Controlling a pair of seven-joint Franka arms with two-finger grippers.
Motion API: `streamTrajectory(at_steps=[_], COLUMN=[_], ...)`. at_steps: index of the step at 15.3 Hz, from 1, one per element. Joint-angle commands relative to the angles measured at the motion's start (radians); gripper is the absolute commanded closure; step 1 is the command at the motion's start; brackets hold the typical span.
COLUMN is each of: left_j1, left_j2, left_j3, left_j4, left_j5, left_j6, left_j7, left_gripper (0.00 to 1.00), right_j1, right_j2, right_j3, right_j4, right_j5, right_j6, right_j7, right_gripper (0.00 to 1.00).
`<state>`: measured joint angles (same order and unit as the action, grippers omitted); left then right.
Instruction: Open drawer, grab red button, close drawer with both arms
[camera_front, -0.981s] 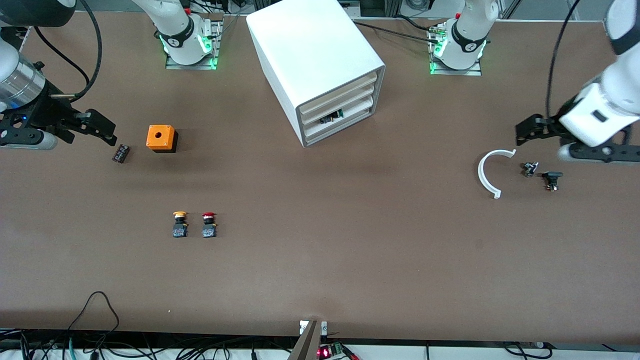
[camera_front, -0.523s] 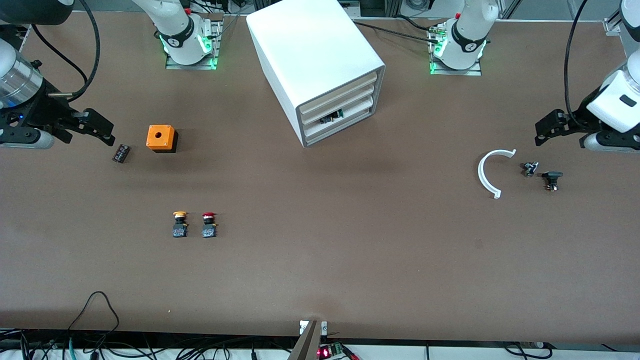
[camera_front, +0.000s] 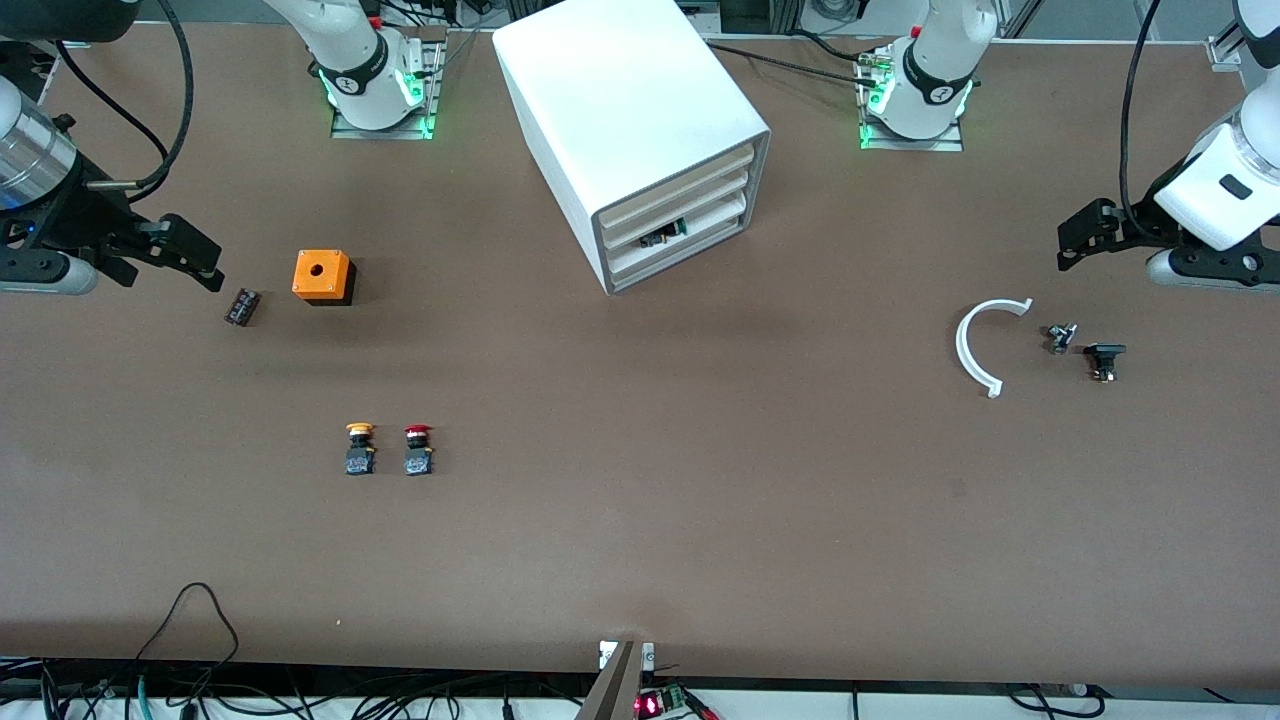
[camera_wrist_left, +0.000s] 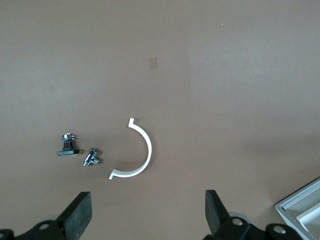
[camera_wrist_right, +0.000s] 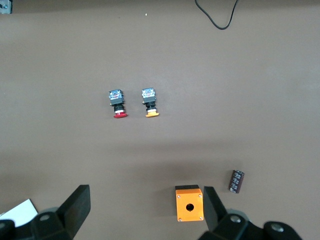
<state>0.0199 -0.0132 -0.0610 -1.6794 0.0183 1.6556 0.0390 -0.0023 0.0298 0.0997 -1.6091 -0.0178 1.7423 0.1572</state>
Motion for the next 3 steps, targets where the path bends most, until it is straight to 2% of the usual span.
streamTrajectory(at_steps=[1, 3], left_j1=[-0.005, -0.005], left_j2=[-0.007, -0.005], left_j3=[0.007, 0.007], left_j4=[0.012, 0.012], left_j5=[-0.015, -0.017], left_j6=[-0.019, -0.016], left_j7=[0.033, 0.038], left_gripper=[0.00, 0.00], right_j1=[-0.007, -0.007], right_j2=[-0.002, 0.002], right_j3=[0.008, 0.008], right_j4=[0.014, 0.017], right_j5=[-0.010, -0.008], right_j6=[-0.015, -0.017], right_j7=[0.004, -0.004], right_gripper=[0.00, 0.00])
